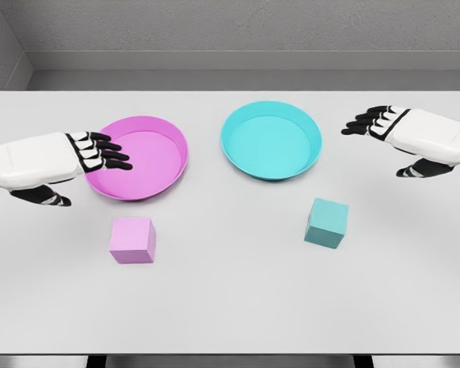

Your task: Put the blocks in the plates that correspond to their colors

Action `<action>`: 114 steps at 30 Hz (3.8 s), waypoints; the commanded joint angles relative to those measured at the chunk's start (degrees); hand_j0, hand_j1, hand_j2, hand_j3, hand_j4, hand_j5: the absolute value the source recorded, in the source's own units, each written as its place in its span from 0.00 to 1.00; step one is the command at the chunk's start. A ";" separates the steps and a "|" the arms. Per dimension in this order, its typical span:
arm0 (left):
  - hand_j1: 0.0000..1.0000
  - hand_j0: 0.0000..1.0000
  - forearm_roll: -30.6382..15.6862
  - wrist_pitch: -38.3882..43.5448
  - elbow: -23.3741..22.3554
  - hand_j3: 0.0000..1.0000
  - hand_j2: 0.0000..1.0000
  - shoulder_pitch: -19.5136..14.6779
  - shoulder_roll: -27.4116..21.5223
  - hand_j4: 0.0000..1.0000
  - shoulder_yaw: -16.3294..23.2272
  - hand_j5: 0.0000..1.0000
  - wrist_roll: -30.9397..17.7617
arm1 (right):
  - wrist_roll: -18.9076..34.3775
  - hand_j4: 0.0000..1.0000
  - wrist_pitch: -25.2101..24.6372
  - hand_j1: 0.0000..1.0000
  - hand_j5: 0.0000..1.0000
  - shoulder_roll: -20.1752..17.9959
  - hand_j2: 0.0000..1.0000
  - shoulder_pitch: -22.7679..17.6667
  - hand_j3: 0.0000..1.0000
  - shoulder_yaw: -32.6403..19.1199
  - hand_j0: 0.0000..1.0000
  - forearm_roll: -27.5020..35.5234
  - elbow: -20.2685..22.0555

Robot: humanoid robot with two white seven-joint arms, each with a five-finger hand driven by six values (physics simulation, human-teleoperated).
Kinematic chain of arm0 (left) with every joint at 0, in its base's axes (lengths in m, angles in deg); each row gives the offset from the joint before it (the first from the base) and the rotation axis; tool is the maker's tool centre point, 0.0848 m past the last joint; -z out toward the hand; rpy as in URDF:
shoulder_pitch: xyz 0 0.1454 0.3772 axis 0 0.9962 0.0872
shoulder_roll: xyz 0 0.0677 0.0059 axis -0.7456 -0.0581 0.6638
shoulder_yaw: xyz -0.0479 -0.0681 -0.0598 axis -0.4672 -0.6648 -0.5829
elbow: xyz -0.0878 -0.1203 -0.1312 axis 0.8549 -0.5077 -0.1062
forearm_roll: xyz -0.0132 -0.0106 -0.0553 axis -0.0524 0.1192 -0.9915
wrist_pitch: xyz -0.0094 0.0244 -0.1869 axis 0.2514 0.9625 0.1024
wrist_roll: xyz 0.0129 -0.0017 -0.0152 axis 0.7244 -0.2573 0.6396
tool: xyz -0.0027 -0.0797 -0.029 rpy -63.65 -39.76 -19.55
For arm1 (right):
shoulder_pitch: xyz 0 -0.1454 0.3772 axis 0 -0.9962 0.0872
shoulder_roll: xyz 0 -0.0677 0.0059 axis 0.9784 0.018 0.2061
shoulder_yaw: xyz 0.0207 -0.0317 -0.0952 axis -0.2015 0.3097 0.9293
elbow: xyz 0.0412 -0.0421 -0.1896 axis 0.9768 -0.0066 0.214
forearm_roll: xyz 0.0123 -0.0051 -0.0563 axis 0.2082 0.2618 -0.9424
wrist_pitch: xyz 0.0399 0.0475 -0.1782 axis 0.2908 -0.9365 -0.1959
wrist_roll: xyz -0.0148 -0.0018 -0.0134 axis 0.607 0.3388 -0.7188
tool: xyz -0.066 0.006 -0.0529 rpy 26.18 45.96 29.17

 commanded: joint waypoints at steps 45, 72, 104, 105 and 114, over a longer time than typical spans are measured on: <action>1.00 1.00 13.36 0.06 0.50 1.00 1.00 -4.66 10.68 1.00 10.58 1.00 -10.02 | 1.59 1.00 -0.16 1.00 1.00 -0.22 1.00 4.92 1.00 21.05 1.00 -13.00 6.87; 1.00 1.00 15.12 0.06 0.41 1.00 1.00 -4.13 13.14 1.00 10.67 1.00 -13.80 | 1.59 1.00 -0.16 1.00 1.00 2.07 1.00 4.92 1.00 23.07 1.00 -20.38 6.60; 0.44 0.44 14.94 0.06 0.41 0.44 0.44 -5.45 13.94 0.44 10.40 0.44 -15.21 | 1.59 0.65 -0.16 0.65 0.65 1.71 0.65 5.27 0.65 23.43 0.65 -21.26 6.78; 0.43 0.43 14.77 0.06 0.50 0.43 0.43 -5.89 13.94 0.43 10.23 0.43 -15.21 | 1.59 0.65 -0.16 0.65 0.65 1.80 0.65 5.27 0.65 23.43 0.65 -21.17 6.78; 0.41 0.41 11.25 0.06 -4.16 0.41 0.41 -10.37 11.47 0.41 6.27 0.41 -15.21 | 1.59 0.65 -0.16 0.65 0.65 2.15 0.65 7.64 0.65 22.72 0.65 -20.47 5.64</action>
